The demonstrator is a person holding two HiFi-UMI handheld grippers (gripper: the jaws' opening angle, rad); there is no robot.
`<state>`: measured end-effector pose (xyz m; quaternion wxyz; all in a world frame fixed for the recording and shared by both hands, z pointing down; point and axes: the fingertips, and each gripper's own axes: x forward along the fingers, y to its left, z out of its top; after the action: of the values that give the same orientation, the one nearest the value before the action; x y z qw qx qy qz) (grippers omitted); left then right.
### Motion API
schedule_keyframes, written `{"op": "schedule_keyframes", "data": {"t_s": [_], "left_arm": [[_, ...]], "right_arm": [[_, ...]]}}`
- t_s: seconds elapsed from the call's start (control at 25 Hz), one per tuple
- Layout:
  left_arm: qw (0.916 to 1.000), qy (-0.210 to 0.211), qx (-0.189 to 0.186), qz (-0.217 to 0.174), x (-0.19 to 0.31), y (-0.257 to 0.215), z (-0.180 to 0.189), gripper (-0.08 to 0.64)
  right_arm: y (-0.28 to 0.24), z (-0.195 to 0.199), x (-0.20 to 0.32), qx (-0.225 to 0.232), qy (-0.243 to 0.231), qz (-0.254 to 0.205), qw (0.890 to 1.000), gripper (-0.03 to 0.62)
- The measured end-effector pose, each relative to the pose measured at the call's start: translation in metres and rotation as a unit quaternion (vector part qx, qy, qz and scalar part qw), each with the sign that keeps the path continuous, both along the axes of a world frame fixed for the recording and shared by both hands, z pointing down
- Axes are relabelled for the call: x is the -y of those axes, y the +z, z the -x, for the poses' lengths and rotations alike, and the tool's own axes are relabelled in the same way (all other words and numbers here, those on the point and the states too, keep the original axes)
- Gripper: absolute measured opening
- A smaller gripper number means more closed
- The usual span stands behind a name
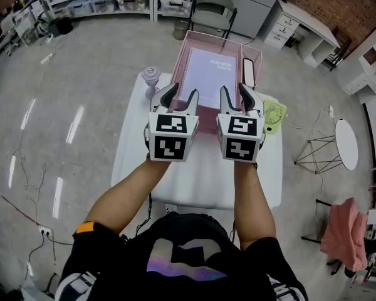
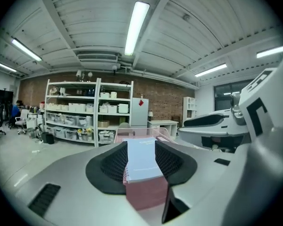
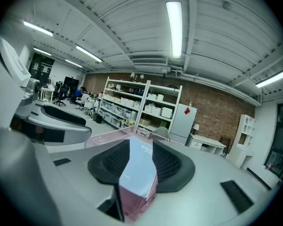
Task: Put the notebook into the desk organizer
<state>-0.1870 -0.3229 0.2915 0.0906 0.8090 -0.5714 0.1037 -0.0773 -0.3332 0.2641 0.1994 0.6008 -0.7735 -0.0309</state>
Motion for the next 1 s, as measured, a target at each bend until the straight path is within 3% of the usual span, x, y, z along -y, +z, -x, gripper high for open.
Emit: {"op": "schedule_keyframes", "data": {"t_s": [0.12,0.24,0.4,0.68,1.0], "left_arm": [[0.9995,-0.006,0.013,-0.027,-0.024,-0.011,-0.013,0.151],[0.9986,-0.017,0.026,-0.042,-0.049,-0.016,-0.024,0.077],[0.9979,-0.021,0.032,-0.053,-0.087,-0.022,-0.044,0.012],[0.997,-0.011,0.028,-0.071,-0.165,-0.025,-0.085,0.009],[0.9981,-0.024,0.032,-0.047,-0.26,0.015,-0.122,0.009]], "right_arm": [[-0.002,-0.009,-0.026,0.014,-0.015,-0.018,1.0,0.088],[-0.003,-0.017,-0.052,0.032,-0.031,-0.028,0.999,0.039],[-0.008,-0.029,-0.091,0.055,-0.054,-0.035,0.996,0.02],[-0.008,-0.053,-0.167,0.083,-0.1,-0.042,0.991,0.018],[0.032,-0.091,-0.259,0.094,-0.125,-0.003,0.988,0.018]]}}
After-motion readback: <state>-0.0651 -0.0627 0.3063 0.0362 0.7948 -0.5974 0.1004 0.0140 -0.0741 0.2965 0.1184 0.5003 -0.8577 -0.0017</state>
